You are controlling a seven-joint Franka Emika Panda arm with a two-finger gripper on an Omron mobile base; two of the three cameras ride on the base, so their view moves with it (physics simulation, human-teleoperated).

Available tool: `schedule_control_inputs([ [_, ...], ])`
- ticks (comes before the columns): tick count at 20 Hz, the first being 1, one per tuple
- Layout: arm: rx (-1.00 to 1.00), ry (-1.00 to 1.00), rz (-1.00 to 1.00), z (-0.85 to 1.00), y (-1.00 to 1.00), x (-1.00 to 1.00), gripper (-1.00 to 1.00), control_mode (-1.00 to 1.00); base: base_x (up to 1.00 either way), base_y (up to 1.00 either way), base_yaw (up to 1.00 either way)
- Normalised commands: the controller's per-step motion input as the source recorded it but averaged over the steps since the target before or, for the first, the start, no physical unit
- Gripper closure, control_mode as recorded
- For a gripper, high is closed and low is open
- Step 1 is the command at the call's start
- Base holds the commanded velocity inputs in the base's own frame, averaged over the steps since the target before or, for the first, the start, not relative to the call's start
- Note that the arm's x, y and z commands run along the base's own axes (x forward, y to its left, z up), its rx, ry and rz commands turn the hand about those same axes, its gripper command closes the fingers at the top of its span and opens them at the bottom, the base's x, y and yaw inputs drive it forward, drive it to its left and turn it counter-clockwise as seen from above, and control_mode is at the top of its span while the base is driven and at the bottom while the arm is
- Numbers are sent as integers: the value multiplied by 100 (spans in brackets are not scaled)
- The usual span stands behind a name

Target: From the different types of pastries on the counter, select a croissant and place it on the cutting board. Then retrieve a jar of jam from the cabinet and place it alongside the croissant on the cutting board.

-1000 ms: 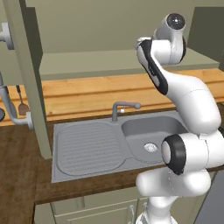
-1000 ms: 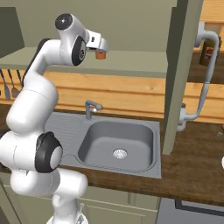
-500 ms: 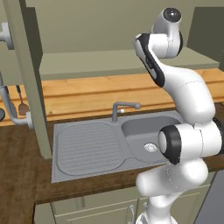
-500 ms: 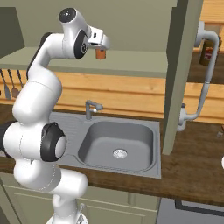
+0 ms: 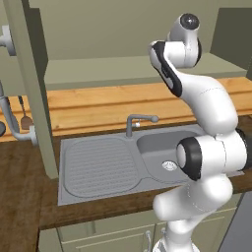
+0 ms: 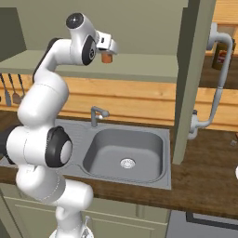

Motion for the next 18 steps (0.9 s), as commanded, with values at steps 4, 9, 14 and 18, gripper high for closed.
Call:
schedule_control_inputs([
  [4,0,-5,0,-10,0,29,-100,-100,0,0,0],
  [9,0,-1,0,-7,0,26,-100,-100,0,0,0],
  [14,0,-1,0,-8,0,35,-100,-100,0,0,0],
  [18,0,-1,0,-9,0,35,-100,-100,0,0,0],
])
